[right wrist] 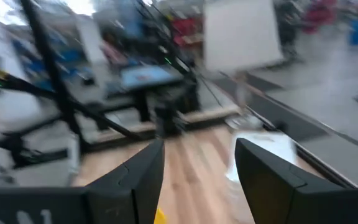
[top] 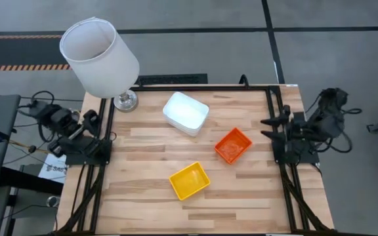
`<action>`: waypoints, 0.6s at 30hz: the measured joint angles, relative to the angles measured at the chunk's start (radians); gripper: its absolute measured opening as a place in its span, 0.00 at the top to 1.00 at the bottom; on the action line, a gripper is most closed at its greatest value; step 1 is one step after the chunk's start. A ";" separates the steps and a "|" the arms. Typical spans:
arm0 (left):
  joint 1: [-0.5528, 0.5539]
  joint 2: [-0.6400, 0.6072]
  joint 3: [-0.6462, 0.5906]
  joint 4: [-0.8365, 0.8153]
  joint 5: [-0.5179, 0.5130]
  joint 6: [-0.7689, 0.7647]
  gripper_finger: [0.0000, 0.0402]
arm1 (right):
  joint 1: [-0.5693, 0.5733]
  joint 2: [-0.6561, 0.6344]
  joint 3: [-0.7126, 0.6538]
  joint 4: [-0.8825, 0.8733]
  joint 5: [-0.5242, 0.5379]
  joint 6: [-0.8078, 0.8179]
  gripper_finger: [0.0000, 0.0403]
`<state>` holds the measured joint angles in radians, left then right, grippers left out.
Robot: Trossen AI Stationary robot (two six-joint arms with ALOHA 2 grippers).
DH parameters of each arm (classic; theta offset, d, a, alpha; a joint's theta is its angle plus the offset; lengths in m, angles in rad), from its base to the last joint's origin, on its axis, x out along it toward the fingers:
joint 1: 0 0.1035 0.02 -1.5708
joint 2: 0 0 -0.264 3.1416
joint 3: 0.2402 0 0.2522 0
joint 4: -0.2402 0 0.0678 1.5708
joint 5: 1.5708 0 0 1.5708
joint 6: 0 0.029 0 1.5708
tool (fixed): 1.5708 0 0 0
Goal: Stack baskets by color
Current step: Return to Home Position
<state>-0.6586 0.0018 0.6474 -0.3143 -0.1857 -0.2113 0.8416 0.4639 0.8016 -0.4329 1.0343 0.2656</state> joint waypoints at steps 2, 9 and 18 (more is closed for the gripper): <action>0.000 0.001 -0.024 0.053 0.058 0.053 0.39 | 0.030 -0.051 -0.083 0.149 -0.019 -0.091 0.46; 0.001 0.028 -0.055 -0.013 0.049 -0.033 0.39 | 0.082 -0.155 -0.366 0.708 -0.287 -0.375 0.46; 0.000 0.027 -0.202 0.209 0.398 0.055 0.39 | 0.081 -0.165 -0.639 1.136 -0.434 -0.414 0.46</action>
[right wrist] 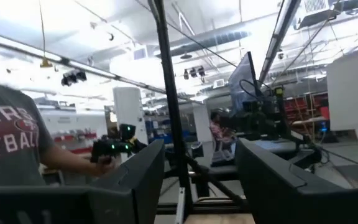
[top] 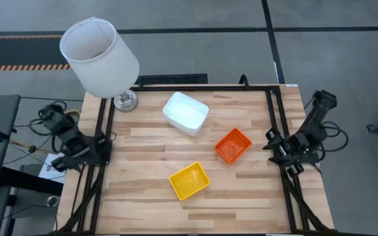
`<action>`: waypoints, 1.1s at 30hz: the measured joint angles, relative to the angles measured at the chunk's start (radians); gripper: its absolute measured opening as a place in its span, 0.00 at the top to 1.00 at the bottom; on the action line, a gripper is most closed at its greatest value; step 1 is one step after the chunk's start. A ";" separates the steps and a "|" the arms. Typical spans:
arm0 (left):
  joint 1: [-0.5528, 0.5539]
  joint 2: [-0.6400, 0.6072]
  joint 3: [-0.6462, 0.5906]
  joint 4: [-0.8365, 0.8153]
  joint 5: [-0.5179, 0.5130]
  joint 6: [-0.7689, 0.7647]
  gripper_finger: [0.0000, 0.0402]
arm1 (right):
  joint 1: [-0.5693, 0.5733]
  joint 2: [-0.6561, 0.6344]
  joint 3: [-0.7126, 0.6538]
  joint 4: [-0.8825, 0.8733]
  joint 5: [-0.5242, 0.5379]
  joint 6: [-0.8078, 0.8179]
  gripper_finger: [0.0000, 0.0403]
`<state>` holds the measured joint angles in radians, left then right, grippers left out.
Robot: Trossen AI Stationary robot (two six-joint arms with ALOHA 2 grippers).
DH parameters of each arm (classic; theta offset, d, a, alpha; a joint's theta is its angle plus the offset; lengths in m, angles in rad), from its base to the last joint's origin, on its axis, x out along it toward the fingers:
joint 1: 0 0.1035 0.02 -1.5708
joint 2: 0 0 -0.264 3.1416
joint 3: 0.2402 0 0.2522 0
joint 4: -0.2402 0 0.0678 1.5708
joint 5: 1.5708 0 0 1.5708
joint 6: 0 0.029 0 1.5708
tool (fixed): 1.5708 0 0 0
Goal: Stack baskets by color
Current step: Return to Home Position
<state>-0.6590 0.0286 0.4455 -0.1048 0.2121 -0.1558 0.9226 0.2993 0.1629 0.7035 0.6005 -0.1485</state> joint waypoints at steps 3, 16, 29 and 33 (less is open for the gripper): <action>0.000 -0.004 -0.067 0.054 0.027 -0.024 0.39 | 0.000 -0.002 -0.062 0.093 -0.008 0.023 0.46; 0.000 -0.009 -0.157 0.024 0.029 0.020 0.39 | 0.007 -0.020 -0.150 0.059 0.090 -0.004 0.46; 0.000 -0.010 -0.157 -0.079 -0.122 0.069 0.39 | 0.027 -0.021 -0.150 -0.032 -0.081 0.048 0.46; 0.000 -0.010 -0.157 -0.109 -0.145 0.077 0.39 | 0.026 -0.021 -0.150 -0.069 -0.081 0.072 0.46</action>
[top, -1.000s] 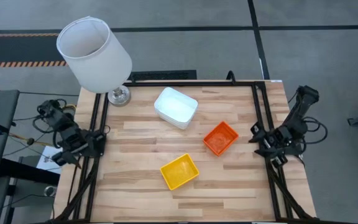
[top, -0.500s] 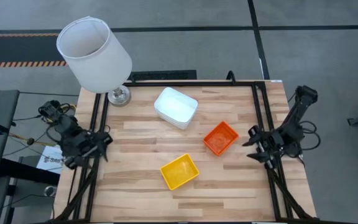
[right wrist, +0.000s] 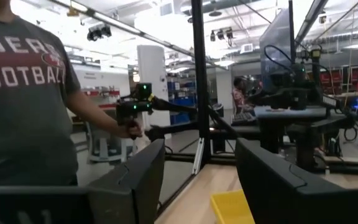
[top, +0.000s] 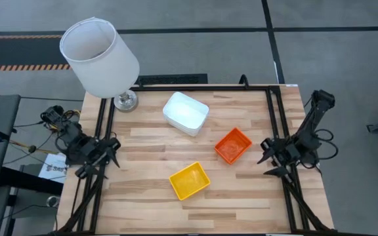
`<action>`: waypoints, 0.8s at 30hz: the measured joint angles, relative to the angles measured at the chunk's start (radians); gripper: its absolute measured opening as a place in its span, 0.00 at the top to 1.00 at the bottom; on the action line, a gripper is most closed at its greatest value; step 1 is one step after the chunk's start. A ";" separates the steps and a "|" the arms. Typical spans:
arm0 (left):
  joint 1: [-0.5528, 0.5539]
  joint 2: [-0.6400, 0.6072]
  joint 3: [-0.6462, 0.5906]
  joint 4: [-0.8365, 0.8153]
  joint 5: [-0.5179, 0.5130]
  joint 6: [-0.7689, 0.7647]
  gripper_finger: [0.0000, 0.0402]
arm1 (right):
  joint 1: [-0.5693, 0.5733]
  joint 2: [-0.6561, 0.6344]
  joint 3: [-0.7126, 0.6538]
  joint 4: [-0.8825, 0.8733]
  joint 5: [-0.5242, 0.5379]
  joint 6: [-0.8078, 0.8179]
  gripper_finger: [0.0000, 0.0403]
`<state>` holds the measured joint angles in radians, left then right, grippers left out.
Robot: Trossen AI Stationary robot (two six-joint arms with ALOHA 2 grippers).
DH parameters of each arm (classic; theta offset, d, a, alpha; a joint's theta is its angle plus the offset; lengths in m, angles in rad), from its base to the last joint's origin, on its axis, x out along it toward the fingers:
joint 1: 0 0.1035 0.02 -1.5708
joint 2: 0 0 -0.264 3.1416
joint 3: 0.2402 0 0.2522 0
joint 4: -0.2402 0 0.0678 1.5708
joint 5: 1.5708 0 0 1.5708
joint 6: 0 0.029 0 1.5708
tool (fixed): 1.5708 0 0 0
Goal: Stack baskets by color
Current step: Return to Home Position
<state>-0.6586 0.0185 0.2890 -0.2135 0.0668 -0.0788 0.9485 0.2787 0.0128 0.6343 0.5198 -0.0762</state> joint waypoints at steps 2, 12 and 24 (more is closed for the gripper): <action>-0.001 0.000 0.000 -0.010 -0.062 0.008 0.39 | 0.000 0.000 0.000 -0.012 0.000 -0.006 0.46; 0.000 -0.010 -0.068 0.002 -0.232 -0.002 0.39 | -0.001 0.000 0.000 -0.052 0.000 -0.045 0.46; -0.003 -0.012 -0.277 0.319 -0.105 -0.083 0.39 | -0.002 -0.004 -0.004 -0.073 0.001 -0.037 0.46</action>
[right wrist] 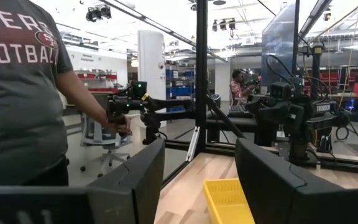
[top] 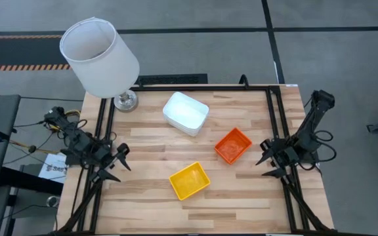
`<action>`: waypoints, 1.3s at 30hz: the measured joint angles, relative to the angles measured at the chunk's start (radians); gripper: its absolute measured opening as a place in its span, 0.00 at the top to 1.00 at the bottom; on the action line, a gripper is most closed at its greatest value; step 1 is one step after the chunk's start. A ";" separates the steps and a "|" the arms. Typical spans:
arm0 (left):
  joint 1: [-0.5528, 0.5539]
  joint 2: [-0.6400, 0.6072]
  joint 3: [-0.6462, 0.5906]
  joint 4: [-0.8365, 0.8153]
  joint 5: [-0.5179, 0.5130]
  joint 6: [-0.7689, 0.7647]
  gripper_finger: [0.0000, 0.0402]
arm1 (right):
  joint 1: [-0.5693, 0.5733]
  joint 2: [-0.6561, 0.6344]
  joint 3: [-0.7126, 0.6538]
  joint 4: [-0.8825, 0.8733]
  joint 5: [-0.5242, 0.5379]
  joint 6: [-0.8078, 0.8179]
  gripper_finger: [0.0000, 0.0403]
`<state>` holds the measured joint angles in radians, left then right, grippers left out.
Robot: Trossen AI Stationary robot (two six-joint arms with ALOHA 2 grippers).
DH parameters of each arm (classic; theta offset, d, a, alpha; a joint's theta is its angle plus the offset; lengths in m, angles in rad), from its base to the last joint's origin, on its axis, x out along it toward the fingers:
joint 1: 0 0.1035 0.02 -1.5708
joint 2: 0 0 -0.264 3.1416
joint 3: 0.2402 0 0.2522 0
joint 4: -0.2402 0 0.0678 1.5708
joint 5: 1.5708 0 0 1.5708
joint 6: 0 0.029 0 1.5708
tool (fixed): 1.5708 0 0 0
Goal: Stack baskets by color
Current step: Return to Home Position
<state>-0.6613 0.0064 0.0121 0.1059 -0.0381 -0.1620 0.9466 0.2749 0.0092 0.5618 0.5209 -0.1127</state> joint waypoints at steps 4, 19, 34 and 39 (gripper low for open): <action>0.000 -0.003 0.000 0.000 -0.003 0.014 0.39 | 0.000 -0.024 0.000 -0.052 0.000 0.000 0.46; 0.001 -0.003 0.000 -0.047 -0.072 0.060 0.39 | -0.172 -0.259 -0.002 -0.199 -0.014 -0.138 0.46; 0.107 -0.005 0.006 -0.080 -0.129 0.071 0.39 | -0.699 -0.273 -0.003 -0.371 -0.350 0.087 0.46; 0.208 -0.005 0.007 -0.096 -0.033 0.052 0.39 | -0.806 -0.273 -0.003 -0.374 -0.504 0.132 0.46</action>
<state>-0.4538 0.0017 0.0189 0.0104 -0.0709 -0.1101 0.1402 0.0017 0.0059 0.1881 0.0168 0.0196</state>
